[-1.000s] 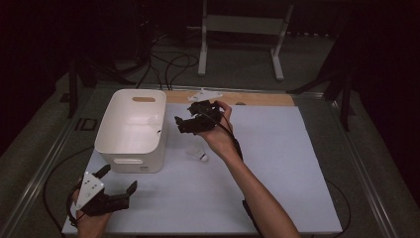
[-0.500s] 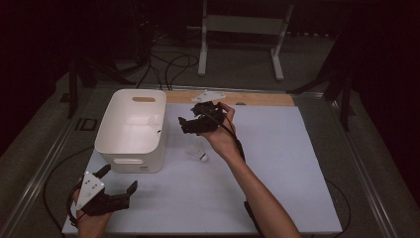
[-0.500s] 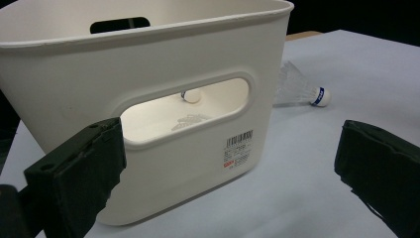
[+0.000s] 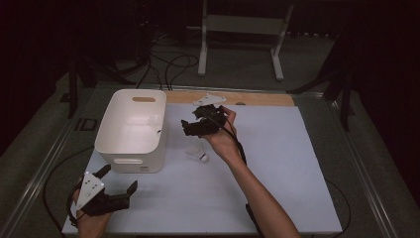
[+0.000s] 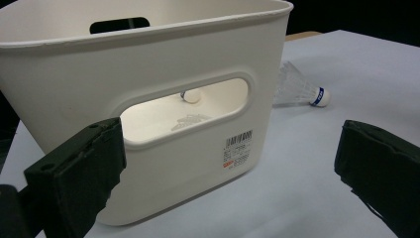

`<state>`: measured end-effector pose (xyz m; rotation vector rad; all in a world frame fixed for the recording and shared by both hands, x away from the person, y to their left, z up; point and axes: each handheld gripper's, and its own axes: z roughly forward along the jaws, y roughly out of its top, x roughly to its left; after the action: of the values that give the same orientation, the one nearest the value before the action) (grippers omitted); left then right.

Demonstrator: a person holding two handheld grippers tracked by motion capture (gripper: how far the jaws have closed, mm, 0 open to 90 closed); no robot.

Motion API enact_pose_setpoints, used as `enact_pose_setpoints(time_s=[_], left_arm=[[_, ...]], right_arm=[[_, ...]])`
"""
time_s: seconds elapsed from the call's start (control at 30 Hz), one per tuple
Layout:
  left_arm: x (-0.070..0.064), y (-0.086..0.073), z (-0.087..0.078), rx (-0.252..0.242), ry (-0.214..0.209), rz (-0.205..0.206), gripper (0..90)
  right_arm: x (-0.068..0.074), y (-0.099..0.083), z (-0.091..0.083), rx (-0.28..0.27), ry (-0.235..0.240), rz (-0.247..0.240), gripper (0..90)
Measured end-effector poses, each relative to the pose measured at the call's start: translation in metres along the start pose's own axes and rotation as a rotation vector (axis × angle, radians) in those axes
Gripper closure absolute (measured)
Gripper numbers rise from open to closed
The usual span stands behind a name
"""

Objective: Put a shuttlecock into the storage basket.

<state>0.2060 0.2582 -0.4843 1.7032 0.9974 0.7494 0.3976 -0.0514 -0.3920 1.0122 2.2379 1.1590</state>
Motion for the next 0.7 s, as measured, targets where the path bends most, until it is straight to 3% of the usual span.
enact_pose_setpoints(time_s=[0.7], left_arm=[[0.0,0.0,0.0,-0.003,0.0,-0.001,0.0]], right_arm=[[-0.002,-0.013,0.01,0.032,-0.003,0.026,10.9]])
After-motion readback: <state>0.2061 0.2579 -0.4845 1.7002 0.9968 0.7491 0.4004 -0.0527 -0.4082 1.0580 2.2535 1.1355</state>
